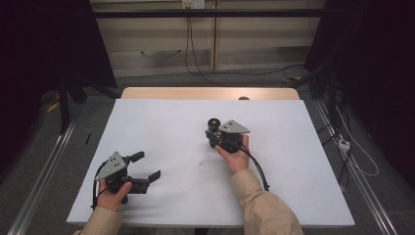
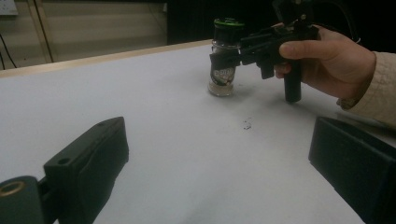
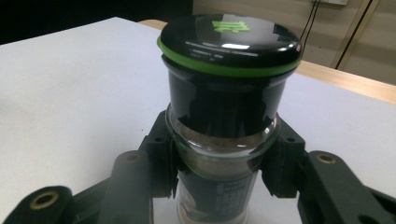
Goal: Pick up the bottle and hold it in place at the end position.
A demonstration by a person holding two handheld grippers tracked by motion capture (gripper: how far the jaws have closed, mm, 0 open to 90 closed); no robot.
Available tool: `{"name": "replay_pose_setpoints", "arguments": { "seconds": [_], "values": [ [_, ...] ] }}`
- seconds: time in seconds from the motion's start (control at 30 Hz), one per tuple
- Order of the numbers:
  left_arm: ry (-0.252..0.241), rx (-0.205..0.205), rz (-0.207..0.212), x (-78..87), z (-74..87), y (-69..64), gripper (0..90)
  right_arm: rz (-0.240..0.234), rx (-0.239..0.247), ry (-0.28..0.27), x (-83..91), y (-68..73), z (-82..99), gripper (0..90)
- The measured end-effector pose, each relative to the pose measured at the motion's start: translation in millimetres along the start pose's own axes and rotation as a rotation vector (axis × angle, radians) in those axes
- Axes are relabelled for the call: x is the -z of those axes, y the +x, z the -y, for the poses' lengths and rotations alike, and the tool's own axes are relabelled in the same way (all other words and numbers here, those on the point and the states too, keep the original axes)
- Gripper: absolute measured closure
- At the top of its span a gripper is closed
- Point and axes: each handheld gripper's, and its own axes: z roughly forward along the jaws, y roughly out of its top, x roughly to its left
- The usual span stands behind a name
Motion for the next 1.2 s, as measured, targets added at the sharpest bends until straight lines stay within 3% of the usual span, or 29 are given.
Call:
{"name": "replay_pose_setpoints", "arguments": {
  "seconds": [0.6, 1.2],
  "values": [
    [0.003, -0.002, -0.001, -1.1, 0.3, -0.6, 4.5, -0.001, 0.026, 0.011, -0.8, 4.3, 1.7, 53.4],
    [0.000, 0.020, 0.003, -5.8, -1.2, -3.7, 4.5, -0.001, -0.003, 0.024, 1.3, 2.7, 2.0, 53.4]
  ]
}}
